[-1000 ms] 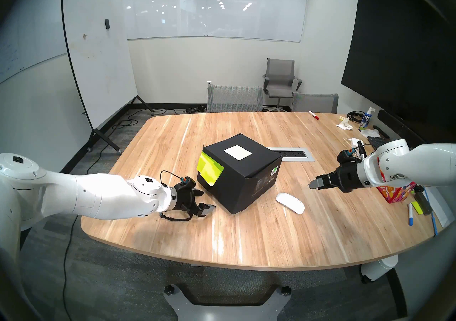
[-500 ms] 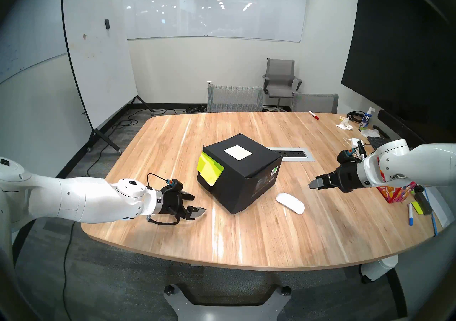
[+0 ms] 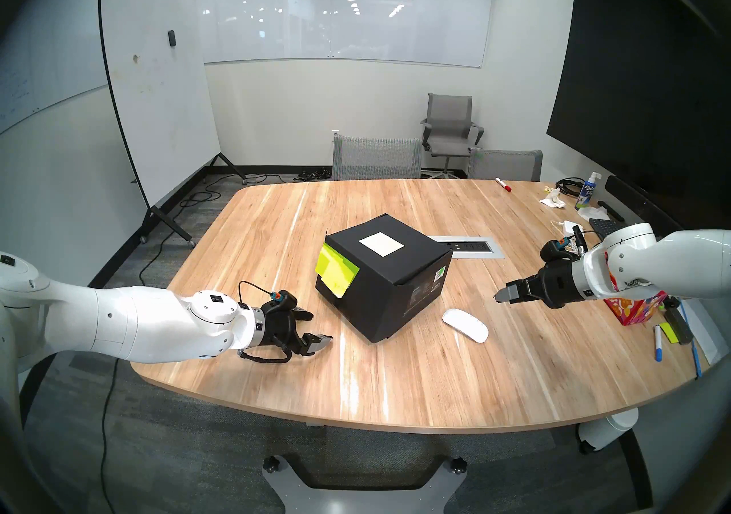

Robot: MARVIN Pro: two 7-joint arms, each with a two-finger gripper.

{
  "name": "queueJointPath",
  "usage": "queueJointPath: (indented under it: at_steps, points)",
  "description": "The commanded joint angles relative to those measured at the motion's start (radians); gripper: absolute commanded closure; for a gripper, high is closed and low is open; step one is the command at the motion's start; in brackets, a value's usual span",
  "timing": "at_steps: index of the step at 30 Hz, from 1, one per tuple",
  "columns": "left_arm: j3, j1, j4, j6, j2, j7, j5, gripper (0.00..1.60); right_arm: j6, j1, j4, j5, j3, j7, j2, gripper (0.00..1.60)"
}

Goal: Open the box and place the mouse inside

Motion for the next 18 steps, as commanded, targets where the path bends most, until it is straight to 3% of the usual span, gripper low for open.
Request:
queueJointPath:
  at_steps: [1,8,18]
  points:
    - [-0.005,-0.002,-0.035,-0.018,-0.019,0.063,0.031,0.0,-0.001,0.014,-0.002,-0.002,0.007,-0.002,-0.001,0.0]
    - [-0.004,0.013,-0.032,-0.018,-0.06,0.135,0.053,0.0,-0.001,0.013,-0.002,-0.002,0.007,-0.002,-0.001,0.0]
    - [0.001,0.008,-0.043,0.005,-0.066,0.166,0.057,0.0,-0.001,0.014,-0.003,-0.002,0.007,-0.002,-0.001,0.0]
